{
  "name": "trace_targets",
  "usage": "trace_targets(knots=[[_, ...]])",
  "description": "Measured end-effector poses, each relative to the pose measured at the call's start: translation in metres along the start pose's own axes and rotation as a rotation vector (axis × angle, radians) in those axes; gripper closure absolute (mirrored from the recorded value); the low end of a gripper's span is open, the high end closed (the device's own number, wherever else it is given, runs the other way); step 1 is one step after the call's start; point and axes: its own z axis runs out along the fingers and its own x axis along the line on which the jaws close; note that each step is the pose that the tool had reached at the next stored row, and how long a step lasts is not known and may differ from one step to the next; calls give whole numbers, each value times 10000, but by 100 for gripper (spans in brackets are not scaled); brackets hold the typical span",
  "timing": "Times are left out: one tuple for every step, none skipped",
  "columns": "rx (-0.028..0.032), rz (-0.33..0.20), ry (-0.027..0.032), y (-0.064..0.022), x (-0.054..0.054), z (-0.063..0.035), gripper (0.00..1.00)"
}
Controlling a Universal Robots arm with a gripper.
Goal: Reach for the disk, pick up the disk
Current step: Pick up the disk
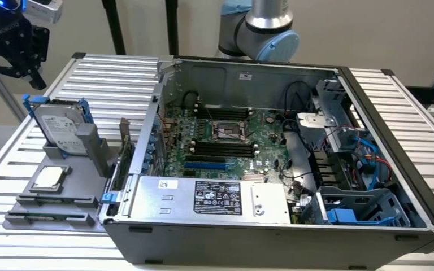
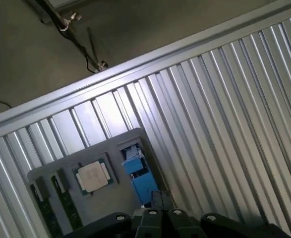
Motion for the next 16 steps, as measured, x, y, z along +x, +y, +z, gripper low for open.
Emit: trace_targets(knots=[[-11, -184, -4, 0, 0, 4, 89], [-22, -365, -9, 0, 0, 7, 89], [-34, -537, -12, 0, 0, 9, 89], [-51, -718, -13, 0, 1, 11, 89], [-73, -882, -13, 0, 1, 13, 89], [-103, -1032, -10, 0, 1, 15, 89], [-148, -1142, 1, 0, 1, 16, 89], [-204, -1241, 16, 0, 1, 16, 89], [-268, -1330, 35, 0, 1, 16, 89], [-339, -1409, 57, 0, 1, 17, 89], [-415, -1489, 83, 0, 1, 17, 89], [-484, -1565, 110, 1, 1, 16, 89], [-535, -1644, 148, 1, 1, 17, 89], [-549, -1741, 212, 1, 1, 17, 89], [-542, -1837, 286, 0, 1, 18, 89], [-534, -1936, 320, 0, 2, 19, 89]])
